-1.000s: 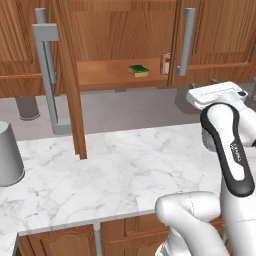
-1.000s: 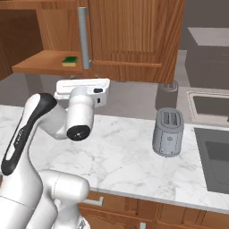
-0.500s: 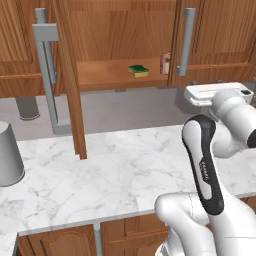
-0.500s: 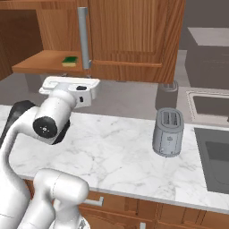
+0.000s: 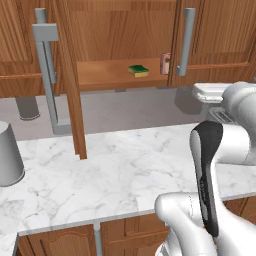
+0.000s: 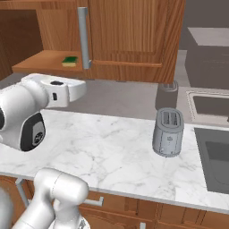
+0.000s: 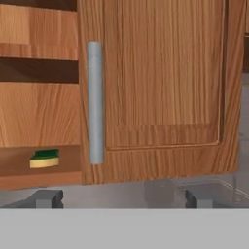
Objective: Pick up the sponge and bar soap from the sink, and place them back in the cabinet, and close the cabinet doors.
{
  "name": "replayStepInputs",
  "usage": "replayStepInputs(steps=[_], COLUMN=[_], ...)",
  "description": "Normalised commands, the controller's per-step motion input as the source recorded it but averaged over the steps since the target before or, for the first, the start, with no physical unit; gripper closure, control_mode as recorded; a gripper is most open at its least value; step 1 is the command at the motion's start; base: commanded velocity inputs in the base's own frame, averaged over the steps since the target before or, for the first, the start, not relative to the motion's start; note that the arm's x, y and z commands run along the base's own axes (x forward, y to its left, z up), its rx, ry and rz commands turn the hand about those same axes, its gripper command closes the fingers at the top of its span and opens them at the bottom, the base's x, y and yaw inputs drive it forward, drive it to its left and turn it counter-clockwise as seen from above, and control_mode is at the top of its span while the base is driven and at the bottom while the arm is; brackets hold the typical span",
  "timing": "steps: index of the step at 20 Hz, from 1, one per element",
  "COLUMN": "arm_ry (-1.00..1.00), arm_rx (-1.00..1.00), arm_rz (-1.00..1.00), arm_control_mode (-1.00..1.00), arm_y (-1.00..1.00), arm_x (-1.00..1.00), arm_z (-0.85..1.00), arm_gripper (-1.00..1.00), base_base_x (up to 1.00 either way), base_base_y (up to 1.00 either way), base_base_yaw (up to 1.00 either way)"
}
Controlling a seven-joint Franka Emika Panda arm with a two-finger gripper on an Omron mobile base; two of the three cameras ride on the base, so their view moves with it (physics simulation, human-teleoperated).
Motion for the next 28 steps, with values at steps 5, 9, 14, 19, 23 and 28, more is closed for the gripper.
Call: replayStepInputs(steps=[5,9,14,19,23,28], arm_ry=[0.15,0.03,-0.02,-0.01,-0.03,0.0], arm_rx=[-0.03,-0.06,-0.07,-0.04,-0.03,0.0], arm_rz=[-0.08,0.0,0.01,0.02,0.04,0.04], arm_control_mode=[-1.0,-1.0,-1.0,-1.0,-1.0,-1.0], arm_y=[0.05,0.38,0.56,0.51,0.4,0.33], arm_x=[-0.74,-0.72,-0.58,-0.47,-0.35,-0.25], arm_z=[0.05,0.0,0.0,0.0,0.0,0.0], arm_gripper=[-1.0,-1.0,-1.0,-1.0,-1.0,-1.0], base_base_x=[0.0,0.0,0.0,0.0,0.0,0.0], base_base_y=[0.0,0.0,0.0,0.0,0.0,0.0], base_base_yaw=[0.0,0.0,0.0,0.0,0.0,0.0])
